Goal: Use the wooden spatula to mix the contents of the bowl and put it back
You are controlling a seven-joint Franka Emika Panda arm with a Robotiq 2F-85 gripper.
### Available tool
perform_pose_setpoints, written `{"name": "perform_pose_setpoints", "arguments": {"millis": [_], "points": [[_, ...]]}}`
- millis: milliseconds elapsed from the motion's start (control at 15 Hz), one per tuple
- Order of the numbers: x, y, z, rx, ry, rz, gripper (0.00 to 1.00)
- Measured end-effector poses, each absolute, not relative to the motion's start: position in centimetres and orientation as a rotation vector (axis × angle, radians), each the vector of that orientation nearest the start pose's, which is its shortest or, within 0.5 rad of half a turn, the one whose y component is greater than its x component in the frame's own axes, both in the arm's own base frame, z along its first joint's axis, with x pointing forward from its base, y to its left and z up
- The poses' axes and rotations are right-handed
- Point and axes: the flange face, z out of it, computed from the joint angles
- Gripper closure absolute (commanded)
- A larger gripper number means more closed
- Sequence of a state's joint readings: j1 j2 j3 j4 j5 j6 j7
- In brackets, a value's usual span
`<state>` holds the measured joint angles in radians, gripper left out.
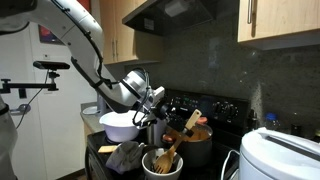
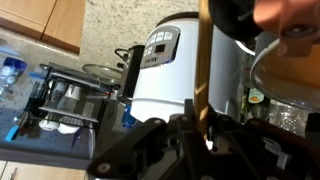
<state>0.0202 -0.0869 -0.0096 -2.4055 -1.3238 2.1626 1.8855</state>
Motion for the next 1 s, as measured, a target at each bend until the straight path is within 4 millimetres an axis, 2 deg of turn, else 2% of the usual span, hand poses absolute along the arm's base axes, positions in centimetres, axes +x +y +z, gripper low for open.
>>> {"name": "perform_pose_setpoints", "arguments": {"millis": [267, 533, 800, 1000], "points": [[48.3, -3.3, 35.9, 2.03, -1.184, 0.89, 0.97], [48.2, -3.8, 36.1, 1.938, -1.243, 0.976, 0.97], [48.3, -4.6, 36.6, 1.83, -1.175, 1.108, 0.97], [48.3, -4.8, 36.6, 1.832, -1.099, 1.108, 0.97]]}}
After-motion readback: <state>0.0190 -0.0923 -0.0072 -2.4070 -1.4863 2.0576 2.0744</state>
